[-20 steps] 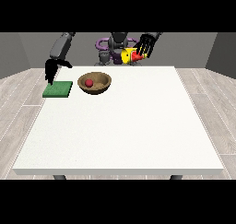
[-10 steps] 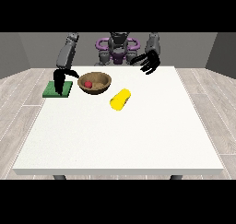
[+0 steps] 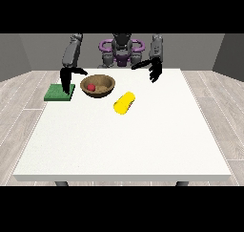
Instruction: Pick the cup and pour the ball into the bowl, then pick the bowl and place it on the pad
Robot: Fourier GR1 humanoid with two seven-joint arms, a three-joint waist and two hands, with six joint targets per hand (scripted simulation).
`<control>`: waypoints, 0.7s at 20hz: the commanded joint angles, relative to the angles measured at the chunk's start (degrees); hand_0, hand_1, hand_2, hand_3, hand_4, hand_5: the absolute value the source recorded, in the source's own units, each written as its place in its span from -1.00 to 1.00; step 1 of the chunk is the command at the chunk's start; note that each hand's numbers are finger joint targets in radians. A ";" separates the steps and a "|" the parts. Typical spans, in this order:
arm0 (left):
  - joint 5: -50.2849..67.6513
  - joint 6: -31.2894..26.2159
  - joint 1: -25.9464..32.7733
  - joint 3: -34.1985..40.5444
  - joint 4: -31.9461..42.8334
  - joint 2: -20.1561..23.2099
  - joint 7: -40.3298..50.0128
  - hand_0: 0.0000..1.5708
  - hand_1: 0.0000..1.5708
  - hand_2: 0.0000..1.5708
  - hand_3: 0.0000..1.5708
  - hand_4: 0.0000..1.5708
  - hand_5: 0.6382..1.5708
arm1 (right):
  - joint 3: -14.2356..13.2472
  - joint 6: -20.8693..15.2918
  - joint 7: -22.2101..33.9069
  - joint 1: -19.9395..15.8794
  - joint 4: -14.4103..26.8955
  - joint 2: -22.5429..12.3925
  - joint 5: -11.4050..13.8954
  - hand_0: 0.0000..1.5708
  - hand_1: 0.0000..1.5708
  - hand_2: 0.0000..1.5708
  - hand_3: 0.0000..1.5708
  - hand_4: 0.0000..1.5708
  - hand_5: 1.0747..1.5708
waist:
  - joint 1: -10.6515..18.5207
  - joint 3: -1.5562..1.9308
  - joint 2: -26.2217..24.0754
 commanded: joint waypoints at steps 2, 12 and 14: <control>1.94 -2.93 -0.44 0.37 -0.77 1.38 1.21 -1.00 -1.00 -1.00 -1.00 -1.00 0.92 | -0.24 1.40 -2.81 1.13 3.85 -0.16 -0.13 -1.00 -1.00 -1.00 -1.00 -0.90 0.89 | 0.90 0.07 -0.54; 0.92 -4.27 -3.82 -4.19 -9.66 1.21 5.17 -1.00 -1.00 -1.00 -1.00 -1.00 0.97 | -3.22 2.25 -12.13 1.86 10.24 0.26 -1.37 -1.00 -1.00 -1.00 -1.00 -0.83 0.84 | 7.00 0.16 6.23; 0.96 -3.02 -3.16 -4.38 -9.32 -0.48 5.47 -1.00 -1.00 -1.00 -1.00 -1.00 0.97 | -2.07 0.93 -10.56 2.19 8.77 2.17 -0.90 -1.00 -1.00 -1.00 -1.00 -0.81 0.81 | 7.18 0.11 4.91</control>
